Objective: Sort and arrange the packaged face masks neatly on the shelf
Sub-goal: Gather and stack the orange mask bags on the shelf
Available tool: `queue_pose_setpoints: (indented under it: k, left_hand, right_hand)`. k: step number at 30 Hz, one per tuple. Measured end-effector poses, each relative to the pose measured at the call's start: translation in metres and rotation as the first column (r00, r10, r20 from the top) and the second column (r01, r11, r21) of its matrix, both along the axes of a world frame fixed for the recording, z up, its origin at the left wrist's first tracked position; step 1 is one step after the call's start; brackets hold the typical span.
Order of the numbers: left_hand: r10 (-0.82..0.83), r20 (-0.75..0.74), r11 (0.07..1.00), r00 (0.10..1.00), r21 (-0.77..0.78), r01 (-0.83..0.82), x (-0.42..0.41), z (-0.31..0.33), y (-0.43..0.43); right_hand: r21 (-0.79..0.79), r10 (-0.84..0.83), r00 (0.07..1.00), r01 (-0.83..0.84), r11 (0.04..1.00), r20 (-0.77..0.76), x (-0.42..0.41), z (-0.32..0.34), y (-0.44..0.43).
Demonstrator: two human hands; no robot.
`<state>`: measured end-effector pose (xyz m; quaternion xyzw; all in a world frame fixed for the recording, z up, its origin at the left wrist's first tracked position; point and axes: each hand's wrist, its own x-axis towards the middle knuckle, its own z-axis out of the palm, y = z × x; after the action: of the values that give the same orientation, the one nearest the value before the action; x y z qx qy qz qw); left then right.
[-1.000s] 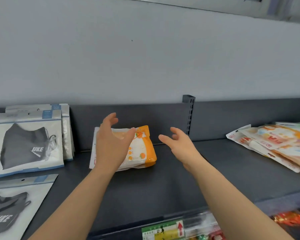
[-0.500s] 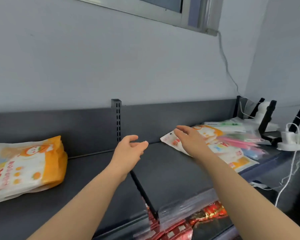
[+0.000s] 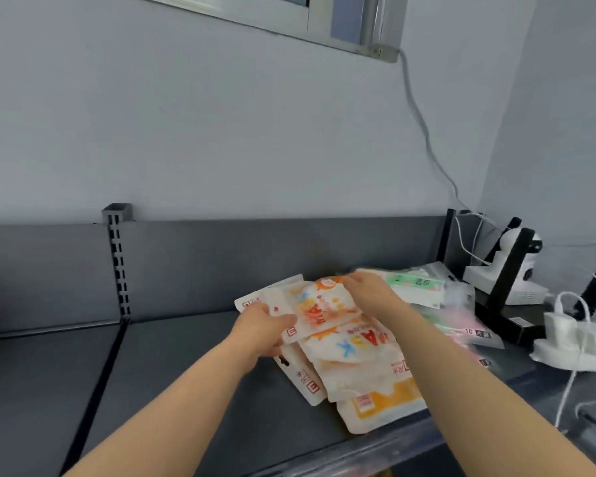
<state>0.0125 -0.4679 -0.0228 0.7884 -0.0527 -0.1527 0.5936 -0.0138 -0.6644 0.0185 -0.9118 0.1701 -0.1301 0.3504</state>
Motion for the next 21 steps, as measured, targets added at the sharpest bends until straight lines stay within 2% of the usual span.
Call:
queue_pose_setpoints:
  k: [4,6,8,11,14,15,18,19,20,21]
  left_hand:
    - [0.083,0.021,0.996,0.996,0.012,-0.083,0.005,-0.003,-0.006]
    - [0.110,-0.007,0.991,0.994,-0.071,-0.110,0.008,-0.003,-0.004]
    - [0.169,-0.027,0.959,0.985,-0.226,-0.170,0.010,-0.004,-0.001]
    - [0.279,-0.097,0.828,0.955,-0.480,-0.290,0.008,-0.004,0.005]
    - [0.225,-0.173,0.660,0.959,-0.697,-0.281,-0.002,0.000,0.010]
    - [0.194,-0.139,0.649,0.971,-0.724,-0.233,-0.007,0.001,0.009]
    - [0.187,-0.043,0.709,0.981,-0.685,-0.166,-0.012,0.002,0.007]
    - [0.219,-0.035,0.713,0.975,-0.677,-0.184,-0.012,0.004,0.010]
    - [0.260,-0.026,0.711,0.965,-0.671,-0.210,-0.009,0.004,0.014]
    - [0.304,-0.013,0.714,0.952,-0.659,-0.237,-0.007,0.005,0.021]
  right_hand:
    - [0.054,0.013,1.000,-0.013,0.998,0.001,0.013,-0.007,-0.010]
    - [0.107,-0.005,1.000,0.003,0.994,0.026,0.015,-0.009,-0.010]
    - [0.196,-0.029,0.997,0.015,0.981,0.065,0.014,-0.008,-0.008]
    - [0.428,-0.055,0.992,0.001,0.904,0.113,0.009,-0.004,0.001]
    - [0.634,-0.076,0.984,-0.045,0.772,0.163,0.002,-0.005,0.023]
    - [0.677,-0.058,0.985,-0.067,0.733,0.161,-0.001,-0.007,0.032]
    - [0.783,0.109,0.983,-0.184,0.594,0.148,-0.009,-0.010,0.058]
    - [0.779,0.173,0.974,-0.220,0.587,0.145,-0.011,-0.010,0.063]
    - [0.742,0.218,0.967,-0.244,0.624,0.135,-0.015,-0.008,0.064]
    - [0.661,0.232,0.965,-0.253,0.706,0.122,-0.019,-0.007,0.063]
